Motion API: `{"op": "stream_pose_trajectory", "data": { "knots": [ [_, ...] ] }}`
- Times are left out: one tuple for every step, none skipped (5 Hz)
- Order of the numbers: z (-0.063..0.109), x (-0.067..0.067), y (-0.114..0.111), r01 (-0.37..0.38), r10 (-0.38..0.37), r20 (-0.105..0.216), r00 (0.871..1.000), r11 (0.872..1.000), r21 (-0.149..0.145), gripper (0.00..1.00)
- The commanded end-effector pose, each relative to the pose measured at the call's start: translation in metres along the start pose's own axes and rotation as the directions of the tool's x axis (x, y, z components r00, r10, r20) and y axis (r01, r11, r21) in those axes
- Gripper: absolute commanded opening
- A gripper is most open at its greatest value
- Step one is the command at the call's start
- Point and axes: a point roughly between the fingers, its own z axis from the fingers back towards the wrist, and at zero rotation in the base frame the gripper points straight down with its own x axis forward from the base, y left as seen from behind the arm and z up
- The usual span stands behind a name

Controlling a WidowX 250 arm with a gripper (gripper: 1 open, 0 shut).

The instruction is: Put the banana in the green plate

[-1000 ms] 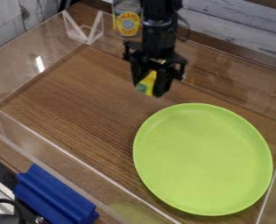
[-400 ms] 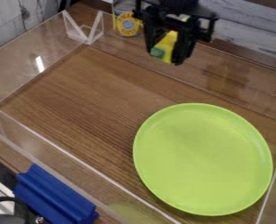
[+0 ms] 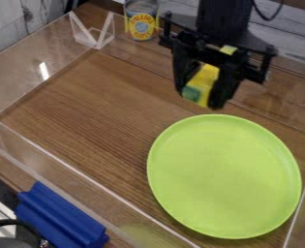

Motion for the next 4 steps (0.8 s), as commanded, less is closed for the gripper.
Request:
{"op": "stream_pose_trajectory", "data": {
  "knots": [
    [0.005, -0.012, -0.02, -0.019, 0.019, 0.038, 0.999, 1.0, -0.01, 0.0],
    [-0.008, -0.022, -0.041, -0.016, 0.017, 0.041, 0.999, 1.0, -0.007, 0.0],
    [-0.026, -0.026, -0.052, -0.013, 0.013, 0.043, 0.999, 1.0, -0.004, 0.0],
    [-0.034, -0.02, -0.044, -0.018, 0.018, 0.046, 0.999, 1.0, -0.006, 0.0]
  ]
}}
